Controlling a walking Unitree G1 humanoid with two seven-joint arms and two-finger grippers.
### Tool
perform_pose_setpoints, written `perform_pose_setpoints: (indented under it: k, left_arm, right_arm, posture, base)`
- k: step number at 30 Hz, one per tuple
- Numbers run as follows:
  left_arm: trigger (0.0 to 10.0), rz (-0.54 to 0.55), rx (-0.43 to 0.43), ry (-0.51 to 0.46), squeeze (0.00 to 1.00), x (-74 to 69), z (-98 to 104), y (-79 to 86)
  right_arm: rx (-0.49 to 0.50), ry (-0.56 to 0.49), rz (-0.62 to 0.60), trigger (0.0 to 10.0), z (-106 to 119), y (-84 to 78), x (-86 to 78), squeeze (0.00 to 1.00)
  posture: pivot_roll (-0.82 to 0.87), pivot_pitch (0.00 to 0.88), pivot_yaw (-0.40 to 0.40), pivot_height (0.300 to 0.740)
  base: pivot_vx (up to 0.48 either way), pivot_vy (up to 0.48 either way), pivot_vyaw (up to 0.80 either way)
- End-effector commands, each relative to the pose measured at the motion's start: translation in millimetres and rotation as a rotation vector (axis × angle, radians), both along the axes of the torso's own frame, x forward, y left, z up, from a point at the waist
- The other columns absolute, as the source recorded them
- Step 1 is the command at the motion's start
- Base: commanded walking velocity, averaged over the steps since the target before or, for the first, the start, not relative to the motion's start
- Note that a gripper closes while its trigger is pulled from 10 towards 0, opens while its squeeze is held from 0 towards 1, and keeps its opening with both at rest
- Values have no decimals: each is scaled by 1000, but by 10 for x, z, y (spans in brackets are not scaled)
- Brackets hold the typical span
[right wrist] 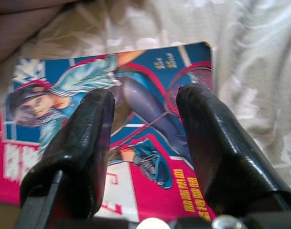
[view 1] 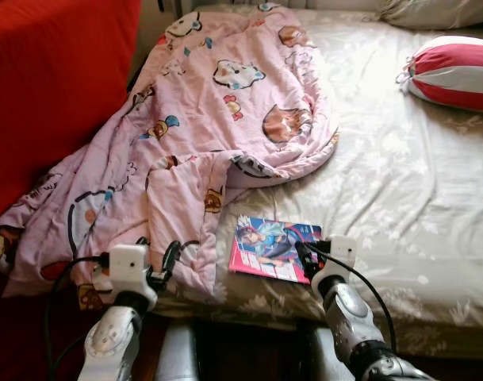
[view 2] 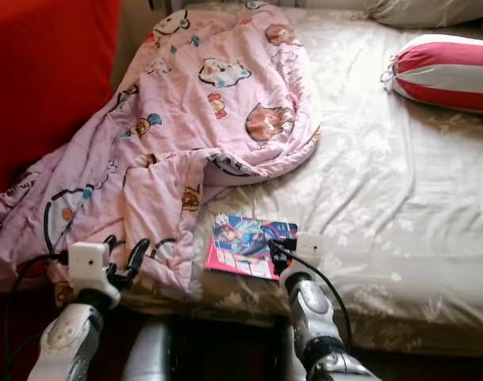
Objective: Clean up the room
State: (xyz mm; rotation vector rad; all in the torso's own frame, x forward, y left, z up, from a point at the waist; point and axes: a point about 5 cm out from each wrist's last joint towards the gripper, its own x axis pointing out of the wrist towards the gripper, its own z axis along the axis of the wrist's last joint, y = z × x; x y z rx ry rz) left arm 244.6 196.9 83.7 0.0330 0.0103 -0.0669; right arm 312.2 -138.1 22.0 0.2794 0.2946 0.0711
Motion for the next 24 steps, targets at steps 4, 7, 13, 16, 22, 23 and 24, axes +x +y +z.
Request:
perform_pose_setpoints:
  k: [4,7,13,16,22,23,24]
  left_arm:
    - [10000,22,5,17,0,-79,1,45]
    - [10000,15,-4,16,0,-63,21,10]
    - [10000,1,-3,27,0,-75,13,-7]
    - [10000,-1,-1,33,0,-102,6,-2]
    - [10000,9,2,44,0,-164,3,29]
    - [10000,11,5,50,0,-186,-4,42]
    - [10000,13,8,54,0,-200,-8,55]
  right_arm:
    - [-36,21,-40,10000,-112,-58,-114,1000]
    - [-48,37,-21,10000,-157,-49,-154,816]
    - [-38,45,-42,10000,-209,-65,-215,0]
    - [-36,52,-52,10000,-228,-73,-235,0]
    - [-28,66,-83,10000,-257,-116,-261,0]
    - [-26,67,-87,10000,-259,-121,-264,0]
    - [-23,67,-91,10000,-261,-124,-267,0]
  posture:
    - [256,253,11,596]
    - [249,252,15,596]
    - [244,246,23,596]
    - [245,245,29,596]
    - [256,244,35,596]
    - [258,243,35,596]
    - [261,244,39,596]
  base:
    - [0,0,0]
    - [0,0,0]
    - [0,0,0]
    - [0,0,0]
    - [0,0,0]
    - [0,0,0]
    - [0,0,0]
